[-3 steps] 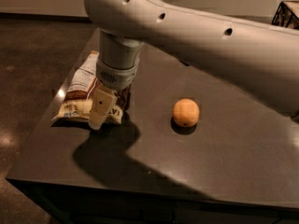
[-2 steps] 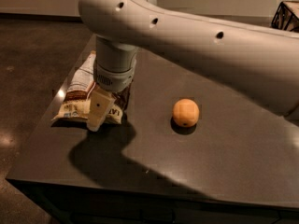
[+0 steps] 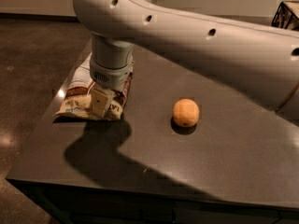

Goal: Move brown chip bag near rxbar blueberry

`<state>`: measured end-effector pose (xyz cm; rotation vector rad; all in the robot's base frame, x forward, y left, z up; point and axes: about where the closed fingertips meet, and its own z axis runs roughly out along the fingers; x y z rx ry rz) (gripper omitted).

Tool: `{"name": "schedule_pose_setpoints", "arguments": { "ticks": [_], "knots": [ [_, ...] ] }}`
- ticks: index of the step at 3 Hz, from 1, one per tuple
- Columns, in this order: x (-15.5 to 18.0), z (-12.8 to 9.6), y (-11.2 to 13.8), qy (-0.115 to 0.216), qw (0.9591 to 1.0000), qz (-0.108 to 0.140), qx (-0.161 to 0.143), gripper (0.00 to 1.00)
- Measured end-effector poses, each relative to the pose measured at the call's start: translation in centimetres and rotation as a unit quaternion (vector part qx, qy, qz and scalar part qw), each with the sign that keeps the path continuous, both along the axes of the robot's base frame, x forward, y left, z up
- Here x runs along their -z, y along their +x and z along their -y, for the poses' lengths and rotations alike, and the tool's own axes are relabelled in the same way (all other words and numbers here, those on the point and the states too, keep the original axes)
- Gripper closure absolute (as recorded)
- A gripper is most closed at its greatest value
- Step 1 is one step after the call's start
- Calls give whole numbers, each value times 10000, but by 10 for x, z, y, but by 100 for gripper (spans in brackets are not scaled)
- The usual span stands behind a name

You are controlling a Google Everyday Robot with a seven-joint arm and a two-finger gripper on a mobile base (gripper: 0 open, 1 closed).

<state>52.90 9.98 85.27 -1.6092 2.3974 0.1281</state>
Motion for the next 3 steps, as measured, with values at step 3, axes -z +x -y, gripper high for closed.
{"name": "schedule_pose_setpoints", "arguments": {
  "ticks": [3],
  "knots": [
    [-36, 28, 70, -46, 9990, 358, -265, 100]
  ]
}}
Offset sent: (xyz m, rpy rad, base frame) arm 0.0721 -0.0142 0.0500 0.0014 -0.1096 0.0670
